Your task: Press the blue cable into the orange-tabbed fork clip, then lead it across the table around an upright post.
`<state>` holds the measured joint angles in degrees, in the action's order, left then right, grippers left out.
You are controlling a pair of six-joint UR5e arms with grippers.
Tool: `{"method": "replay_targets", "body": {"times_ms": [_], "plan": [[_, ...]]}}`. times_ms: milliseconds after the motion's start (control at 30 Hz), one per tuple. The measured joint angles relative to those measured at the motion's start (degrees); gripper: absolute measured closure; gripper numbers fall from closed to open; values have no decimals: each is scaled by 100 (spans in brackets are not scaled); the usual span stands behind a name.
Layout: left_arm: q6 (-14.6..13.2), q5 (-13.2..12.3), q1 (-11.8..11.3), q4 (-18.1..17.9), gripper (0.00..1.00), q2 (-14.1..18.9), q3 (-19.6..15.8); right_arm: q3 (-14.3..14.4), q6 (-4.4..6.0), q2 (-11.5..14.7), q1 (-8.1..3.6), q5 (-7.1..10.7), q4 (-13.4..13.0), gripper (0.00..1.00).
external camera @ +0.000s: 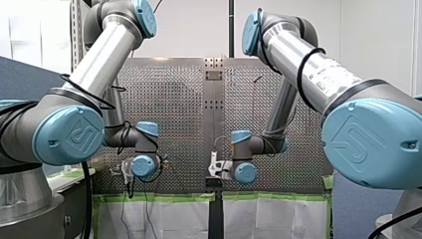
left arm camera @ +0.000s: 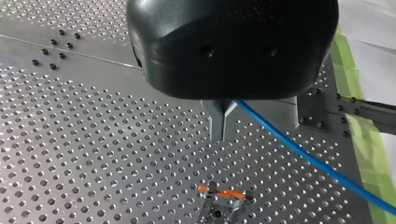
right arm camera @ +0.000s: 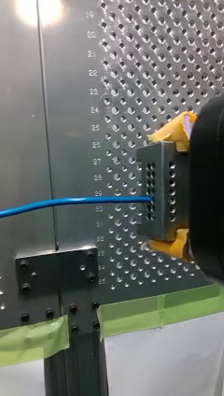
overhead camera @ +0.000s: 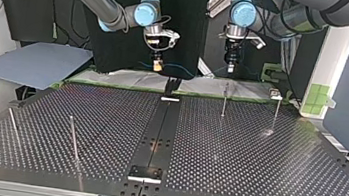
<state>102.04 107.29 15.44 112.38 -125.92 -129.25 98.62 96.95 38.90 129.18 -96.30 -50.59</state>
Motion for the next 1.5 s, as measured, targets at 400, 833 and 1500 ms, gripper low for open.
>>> {"method": "replay_targets", "body": {"times_ms": [400, 833, 1500], "plan": [[127, -164, -385, 593, 100, -5, 269, -131, -39, -269, -161, 118, 17, 100], [172, -472, -870, 873, 100, -8, 415, -480, -64, -411, -171, 207, 203, 100], [376, -677, -940, 989, 100, -21, 515, -521, -74, -429, -186, 144, 218, 100]]}}
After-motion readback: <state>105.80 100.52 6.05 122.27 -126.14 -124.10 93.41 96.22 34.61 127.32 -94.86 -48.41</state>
